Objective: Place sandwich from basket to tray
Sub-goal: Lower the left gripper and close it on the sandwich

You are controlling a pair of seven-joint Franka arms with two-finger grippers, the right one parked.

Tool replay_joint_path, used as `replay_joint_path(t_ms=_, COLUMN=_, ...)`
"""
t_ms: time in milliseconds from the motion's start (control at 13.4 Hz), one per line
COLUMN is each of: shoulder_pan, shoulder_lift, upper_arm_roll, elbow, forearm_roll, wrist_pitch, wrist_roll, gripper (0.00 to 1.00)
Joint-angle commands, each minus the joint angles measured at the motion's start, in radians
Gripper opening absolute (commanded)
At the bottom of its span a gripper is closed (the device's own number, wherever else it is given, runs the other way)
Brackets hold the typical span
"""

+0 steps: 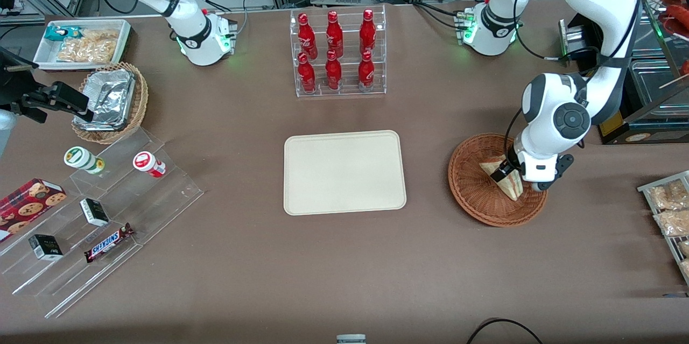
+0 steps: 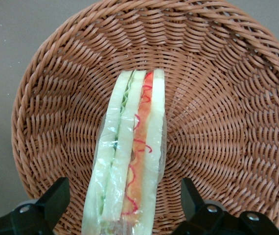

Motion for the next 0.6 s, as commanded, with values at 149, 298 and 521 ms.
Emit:
replay_joint_path(t_ms=149, shoulder_pan=0.0, shoulder_lift=0.01, upper_arm_roll=-0.002, elbow=-0.004, forearm_roll=0.015, wrist_pitch=0.001, wrist_roll=-0.028, gripper=0.4)
replay_joint_path(t_ms=298, shoulder_pan=0.0, shoulder_lift=0.007, upper_arm_roll=-0.002, elbow=0.0, forearm_roll=0.015, wrist_pitch=-0.017, wrist_roll=-0.013, gripper=0.13)
replay_joint_path(t_ms=521, shoulder_pan=-0.01, shoulder_lift=-0.024, upper_arm_roll=-0.003, elbow=0.037, forearm_roll=0.015, wrist_pitch=-0.116, wrist_roll=-0.007, gripper=0.11)
